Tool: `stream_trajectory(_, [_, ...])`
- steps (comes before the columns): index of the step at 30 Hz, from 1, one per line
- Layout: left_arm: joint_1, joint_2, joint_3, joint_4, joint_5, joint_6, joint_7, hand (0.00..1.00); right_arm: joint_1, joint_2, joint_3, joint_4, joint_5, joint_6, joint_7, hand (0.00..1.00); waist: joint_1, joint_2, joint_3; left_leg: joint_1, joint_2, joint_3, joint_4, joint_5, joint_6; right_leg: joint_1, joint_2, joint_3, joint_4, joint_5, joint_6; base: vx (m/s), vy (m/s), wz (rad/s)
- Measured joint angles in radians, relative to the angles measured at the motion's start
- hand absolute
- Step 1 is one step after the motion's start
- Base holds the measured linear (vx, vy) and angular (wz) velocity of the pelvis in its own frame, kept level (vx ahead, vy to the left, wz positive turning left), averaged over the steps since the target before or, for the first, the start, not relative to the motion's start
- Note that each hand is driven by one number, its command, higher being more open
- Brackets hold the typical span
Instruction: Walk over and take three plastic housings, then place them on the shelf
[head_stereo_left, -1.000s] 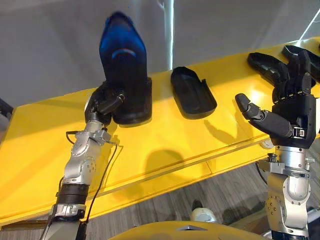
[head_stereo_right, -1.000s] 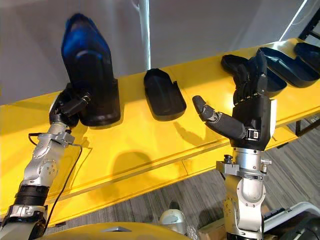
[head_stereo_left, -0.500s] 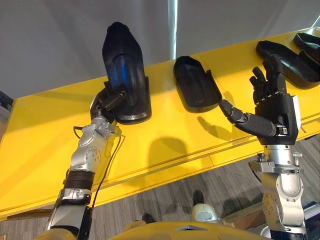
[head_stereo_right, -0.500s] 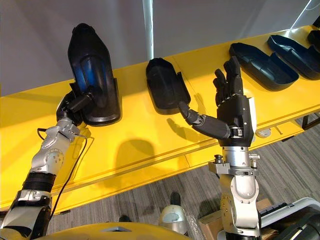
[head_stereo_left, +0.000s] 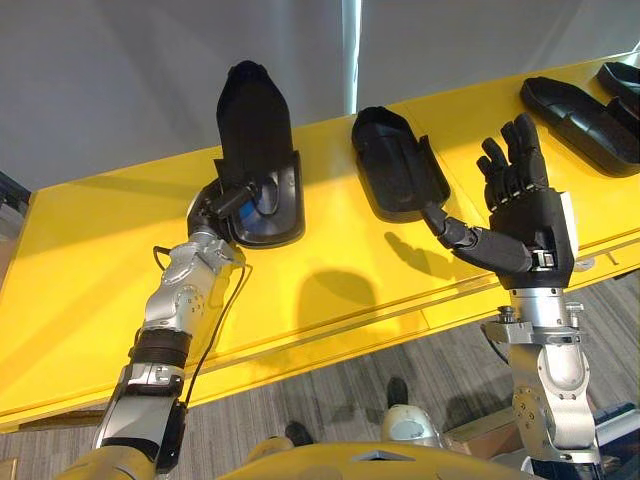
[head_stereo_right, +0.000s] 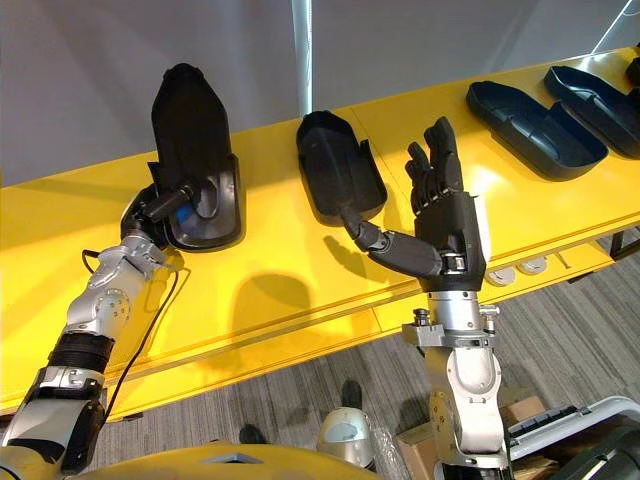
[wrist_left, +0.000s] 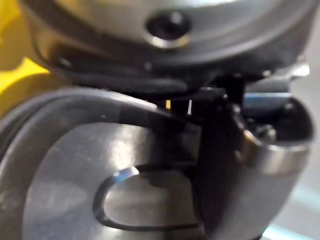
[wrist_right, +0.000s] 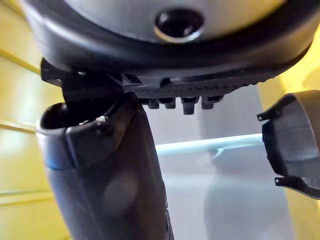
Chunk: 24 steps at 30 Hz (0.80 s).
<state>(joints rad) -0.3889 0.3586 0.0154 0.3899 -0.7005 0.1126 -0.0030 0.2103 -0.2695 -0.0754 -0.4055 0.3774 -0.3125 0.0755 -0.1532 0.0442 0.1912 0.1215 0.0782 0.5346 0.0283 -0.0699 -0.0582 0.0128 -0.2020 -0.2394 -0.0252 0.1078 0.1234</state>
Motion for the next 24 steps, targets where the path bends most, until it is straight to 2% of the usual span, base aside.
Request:
stream_trajectory(2, [0.013,-0.003,0.000,-0.009,0.000,0.000,-0.006,0.00,0.000,0.000,0.014,0.000,0.000,0.000,0.000,1.00,0.001,-0.002,0.001,0.010,0.000,0.000,-0.004,0.000,0.000,0.014,0.002,-0.002,-0.007,0.001,0.001,-0.04,-0.023,0.03])
stream_trajectory(3, [0.030,-0.010,-0.001,-0.027,0.001,0.001,-0.009,1.00,0.000,0.001,0.022,0.000,0.000,-0.002,-0.001,1.00,0.001,-0.004,0.002,0.015,-0.001,-0.004,-0.007,0.000,-0.001,0.024,0.002,-0.006,-0.013,0.001,0.002,-0.05,-0.026,0.03])
stream_trajectory(10, [0.129,-0.036,-0.017,-0.154,0.004,0.008,-0.033,1.00,0.000,0.032,0.055,0.000,-0.012,-0.004,-0.031,1.00,0.016,-0.008,0.005,0.028,-0.002,-0.022,-0.015,0.002,-0.002,0.051,0.003,-0.029,-0.029,0.003,0.005,-0.02,-0.023,0.08])
stream_trajectory(24, [0.135,-0.048,-0.032,-0.200,0.004,0.043,0.004,1.00,-0.007,0.033,0.091,0.000,-0.015,-0.004,-0.106,1.00,0.017,-0.019,0.006,0.029,-0.005,-0.051,-0.033,0.022,0.002,0.065,0.000,-0.059,-0.031,0.003,0.006,-0.04,-0.025,0.06])
